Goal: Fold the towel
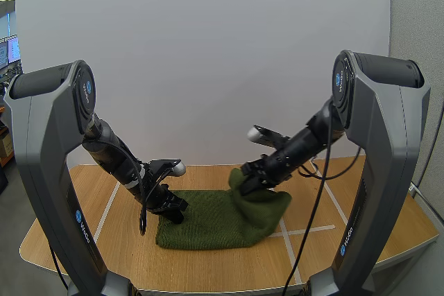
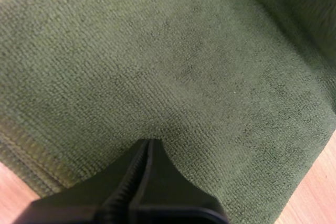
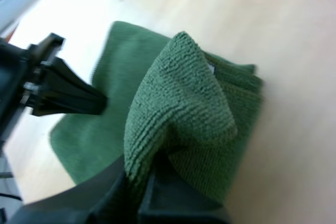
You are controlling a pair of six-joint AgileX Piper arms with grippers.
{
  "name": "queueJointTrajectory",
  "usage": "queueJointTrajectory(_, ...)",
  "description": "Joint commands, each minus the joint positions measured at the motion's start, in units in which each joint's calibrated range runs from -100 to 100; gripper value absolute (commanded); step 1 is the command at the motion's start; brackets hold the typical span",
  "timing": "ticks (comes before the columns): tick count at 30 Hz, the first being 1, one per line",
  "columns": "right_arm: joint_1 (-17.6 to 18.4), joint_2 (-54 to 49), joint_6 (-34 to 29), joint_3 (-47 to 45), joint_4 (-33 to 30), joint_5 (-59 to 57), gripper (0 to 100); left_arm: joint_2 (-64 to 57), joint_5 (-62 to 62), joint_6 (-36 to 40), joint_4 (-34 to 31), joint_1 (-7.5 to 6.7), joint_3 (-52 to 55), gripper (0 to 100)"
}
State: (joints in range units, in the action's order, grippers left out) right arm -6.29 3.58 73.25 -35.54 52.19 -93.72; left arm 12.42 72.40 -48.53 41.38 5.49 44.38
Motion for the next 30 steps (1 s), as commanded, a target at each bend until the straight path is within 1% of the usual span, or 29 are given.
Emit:
queueJointTrajectory(1, 3.9, -0.9, -1.1, 0.8, 2.9, -0.7, 0, 0.4, 1.8, -0.4, 0.8, -0.14, 0.3, 0)
queueJointTrajectory(6, 6.0, -1.2, -2.5, 2.5, 3.7, -0.7, 0, 0.4, 1.8, -0.7, 0.7, -0.14, 0.3, 0)
queueJointTrajectory(9, 6.7, -2.2, -2.8, 3.4, 3.7, -0.6, 0, 0.4, 1.8, -1.1, 1.4, -0.14, 0.3, 0)
queueJointTrajectory(13, 6.9, -3.7, -2.9, 3.5, 3.5, 2.7, 0, 0.4, 1.8, -1.8, 2.2, -0.14, 0.3, 0)
queueJointTrajectory(18, 6.9, -3.8, -2.9, 3.5, 4.0, 2.9, 0, -0.7, 2.0, -3.7, 4.1, 0.0, 0.3, 0)
queueJointTrajectory(20, 6.9, -3.8, -2.9, 3.5, 4.2, 2.9, 0, -2.1, 3.1, -4.9, 5.9, 0.5, 0.3, 0)
queueJointTrajectory(23, 6.9, -3.8, -2.9, 3.5, 5.1, 2.9, 0, -5.1, 4.2, -6.3, 8.1, 1.84, 0.3, 0)
queueJointTrajectory(26, 7.1, -3.8, -2.7, 3.6, 6.5, 2.9, 0, -10.0, 6.3, -7.1, 9.0, 3.69, 0.3, 0)
queueJointTrajectory(30, 8.4, -3.8, -2.7, 3.5, 6.7, 3.3, 0, -16.2, 9.3, -7.3, 9.0, 6.12, 0.3, 0)
